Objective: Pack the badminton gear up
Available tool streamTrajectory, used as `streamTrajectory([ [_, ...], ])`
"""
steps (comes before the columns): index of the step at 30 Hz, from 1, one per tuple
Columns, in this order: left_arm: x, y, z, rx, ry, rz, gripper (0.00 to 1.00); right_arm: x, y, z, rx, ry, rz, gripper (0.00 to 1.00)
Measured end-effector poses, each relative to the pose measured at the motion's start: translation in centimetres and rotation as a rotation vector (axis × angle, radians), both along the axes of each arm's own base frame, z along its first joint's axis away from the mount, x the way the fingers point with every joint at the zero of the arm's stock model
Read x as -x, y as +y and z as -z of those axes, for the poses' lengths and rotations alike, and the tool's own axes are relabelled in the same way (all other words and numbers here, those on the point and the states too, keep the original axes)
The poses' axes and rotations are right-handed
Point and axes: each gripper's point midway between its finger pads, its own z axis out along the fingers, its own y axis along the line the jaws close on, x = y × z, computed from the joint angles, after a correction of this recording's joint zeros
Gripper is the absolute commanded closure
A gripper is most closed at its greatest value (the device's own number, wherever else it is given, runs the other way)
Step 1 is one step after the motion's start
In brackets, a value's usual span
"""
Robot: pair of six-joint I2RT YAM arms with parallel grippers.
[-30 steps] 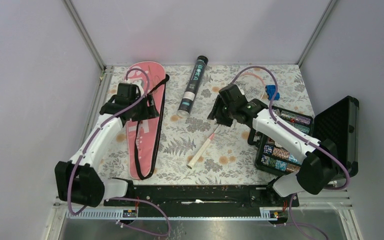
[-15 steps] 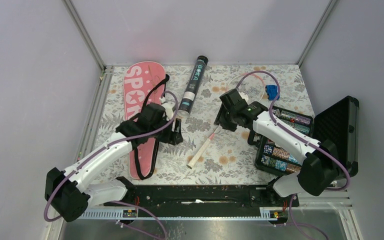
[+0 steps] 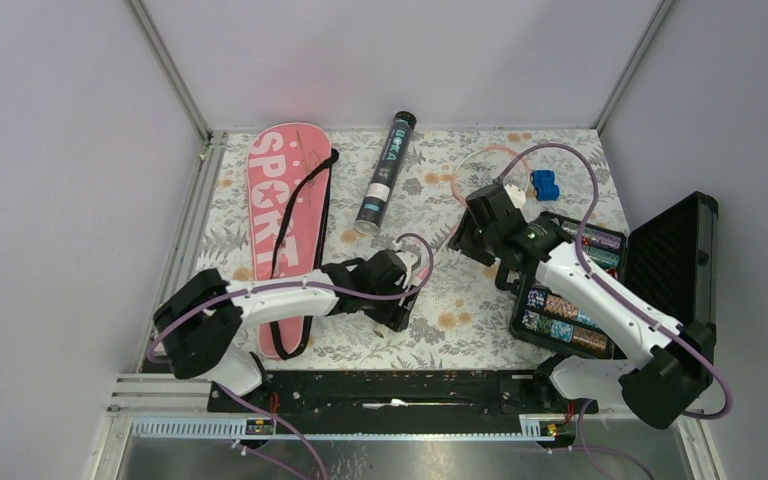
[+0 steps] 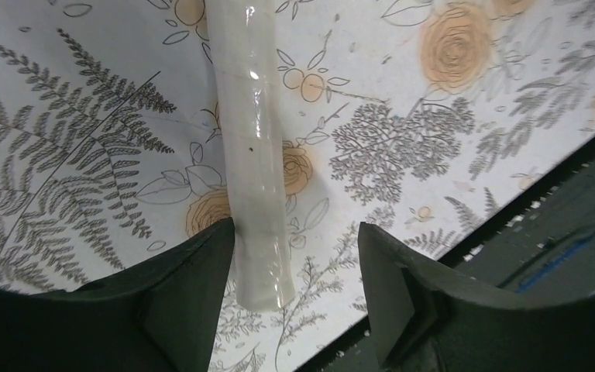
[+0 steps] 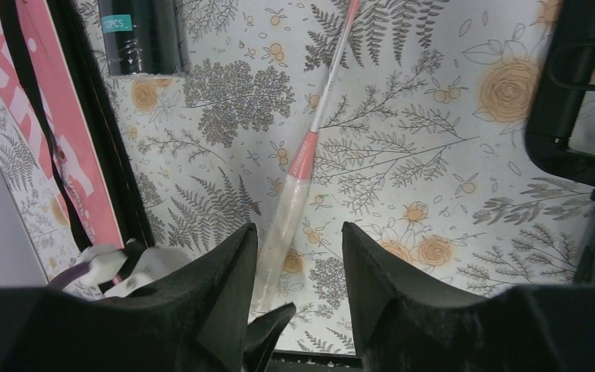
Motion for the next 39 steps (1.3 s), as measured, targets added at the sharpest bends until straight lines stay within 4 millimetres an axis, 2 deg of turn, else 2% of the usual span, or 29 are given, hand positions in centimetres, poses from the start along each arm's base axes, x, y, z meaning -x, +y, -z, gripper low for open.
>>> streamTrajectory([
  [3,0.1,-0.2,1.7,-0.035,0.013,0.001,0.35,0.4,-0.8,-0.4,0.007,-0.016,0.000,0.48],
  [10,-0.4,-1.1,2.6,-0.037,-0.026,-0.007,0.35,1.4,-2.0,-1.3,0.003,-0.062,0.004,0.48],
  [19,-1.0,-3.8,3.1,-0.050,-0.082,0.003,0.35,2.1,-2.5,0.4,0.020,-0.035,0.004,0.48],
  [23,-1.4,-4.0,3.1,-0.055,-0.091,-0.013,0.38,2.4,-2.7,1.3,0.029,-0.016,0.003,0.48],
  [30,-2.0,-3.3,3.3,-0.084,-0.117,-0.043,0.65,2.1,-2.9,1.4,0.023,-0.024,0.022,0.47],
  [35,-2.2,-3.0,3.4,-0.099,-0.123,-0.058,1.00,1.5,-4.0,0.3,0.017,-0.075,0.081,0.44],
  [39,-2.2,-2.9,3.4,-0.103,-0.120,-0.063,1.00,1.0,-4.8,-0.9,-0.016,-0.148,0.127,0.40],
])
